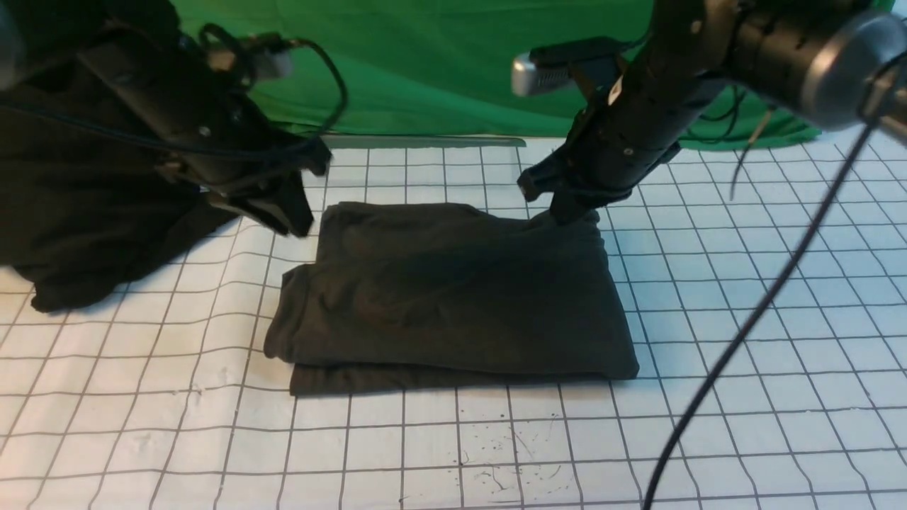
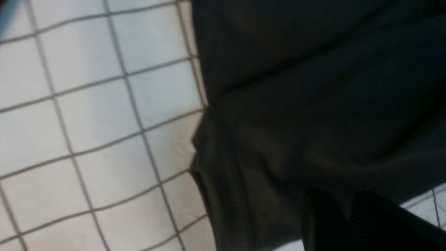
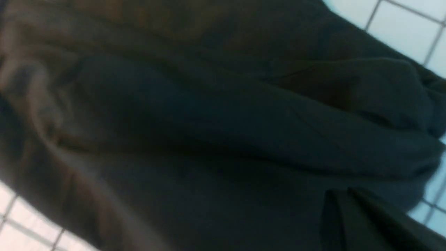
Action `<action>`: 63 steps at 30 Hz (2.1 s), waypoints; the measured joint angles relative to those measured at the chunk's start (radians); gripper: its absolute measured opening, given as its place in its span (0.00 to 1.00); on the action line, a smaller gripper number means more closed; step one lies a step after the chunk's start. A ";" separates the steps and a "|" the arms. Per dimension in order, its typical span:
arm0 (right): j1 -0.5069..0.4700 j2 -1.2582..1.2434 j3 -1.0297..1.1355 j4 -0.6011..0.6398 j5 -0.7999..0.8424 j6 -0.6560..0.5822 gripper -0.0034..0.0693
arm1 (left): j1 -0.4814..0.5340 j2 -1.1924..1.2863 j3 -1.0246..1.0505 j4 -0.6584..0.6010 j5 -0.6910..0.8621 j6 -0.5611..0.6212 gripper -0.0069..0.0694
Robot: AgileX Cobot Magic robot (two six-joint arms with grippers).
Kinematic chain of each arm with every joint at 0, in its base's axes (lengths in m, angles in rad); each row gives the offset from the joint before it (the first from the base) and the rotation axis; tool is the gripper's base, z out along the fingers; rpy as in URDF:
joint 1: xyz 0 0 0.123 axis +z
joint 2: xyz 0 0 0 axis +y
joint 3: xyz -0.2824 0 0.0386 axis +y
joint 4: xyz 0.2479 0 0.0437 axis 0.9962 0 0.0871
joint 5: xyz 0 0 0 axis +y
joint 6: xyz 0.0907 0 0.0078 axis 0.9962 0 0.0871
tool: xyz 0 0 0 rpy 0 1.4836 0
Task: Fold a long-sleeved shirt over a white checkered tablecloth.
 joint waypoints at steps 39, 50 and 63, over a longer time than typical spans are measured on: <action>-0.121 0.174 -0.078 0.146 -0.208 -0.163 0.09 | -0.151 0.027 0.374 0.041 -0.380 -0.027 0.09; -0.161 0.175 -0.083 0.147 -0.302 -0.053 0.10 | -0.151 0.030 0.374 0.038 -0.384 -0.028 0.09; -0.177 0.175 -0.203 0.105 0.062 -0.078 0.63 | -0.150 -0.002 0.341 0.081 -0.349 -0.108 0.09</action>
